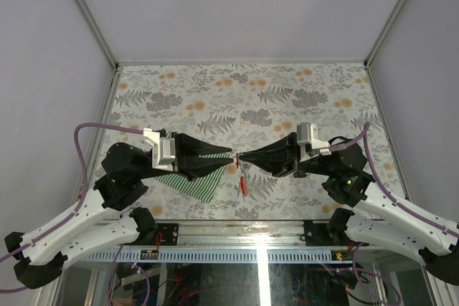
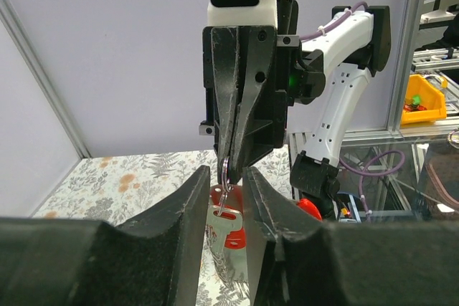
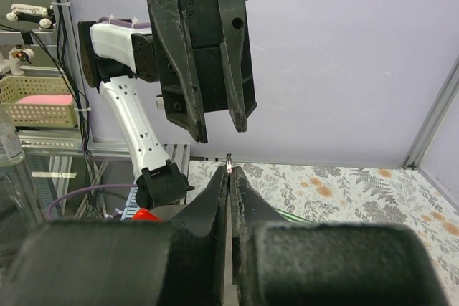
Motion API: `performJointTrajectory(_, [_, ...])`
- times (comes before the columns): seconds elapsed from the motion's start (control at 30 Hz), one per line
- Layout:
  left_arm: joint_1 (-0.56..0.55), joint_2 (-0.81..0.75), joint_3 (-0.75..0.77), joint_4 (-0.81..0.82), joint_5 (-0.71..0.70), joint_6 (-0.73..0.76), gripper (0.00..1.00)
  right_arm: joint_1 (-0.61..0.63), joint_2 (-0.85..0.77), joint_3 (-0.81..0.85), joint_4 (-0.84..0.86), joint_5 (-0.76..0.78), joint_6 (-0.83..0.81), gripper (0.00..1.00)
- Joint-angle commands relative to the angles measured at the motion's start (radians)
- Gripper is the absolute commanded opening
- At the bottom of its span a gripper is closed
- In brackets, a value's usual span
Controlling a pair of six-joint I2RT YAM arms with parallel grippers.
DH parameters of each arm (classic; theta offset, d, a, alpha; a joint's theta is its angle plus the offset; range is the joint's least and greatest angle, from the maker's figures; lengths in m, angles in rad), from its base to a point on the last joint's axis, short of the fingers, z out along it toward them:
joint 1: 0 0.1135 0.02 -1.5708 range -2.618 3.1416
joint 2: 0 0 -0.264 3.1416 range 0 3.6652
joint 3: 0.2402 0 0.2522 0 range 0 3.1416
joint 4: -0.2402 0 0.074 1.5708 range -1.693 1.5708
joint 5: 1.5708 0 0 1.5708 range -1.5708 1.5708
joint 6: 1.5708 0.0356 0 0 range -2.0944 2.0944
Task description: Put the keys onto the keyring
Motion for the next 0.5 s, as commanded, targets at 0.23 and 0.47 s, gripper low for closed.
performJointTrajectory(0.23, [-0.004,0.03,-0.026,0.12,0.008,-0.047,0.27,0.0,-0.01,0.06,0.114,-0.001,0.006,0.0])
performJointTrajectory(0.47, [-0.005,0.045,-0.032,0.142,0.015,-0.053,0.24,0.001,-0.011,0.065,0.104,-0.009,0.006,0.0])
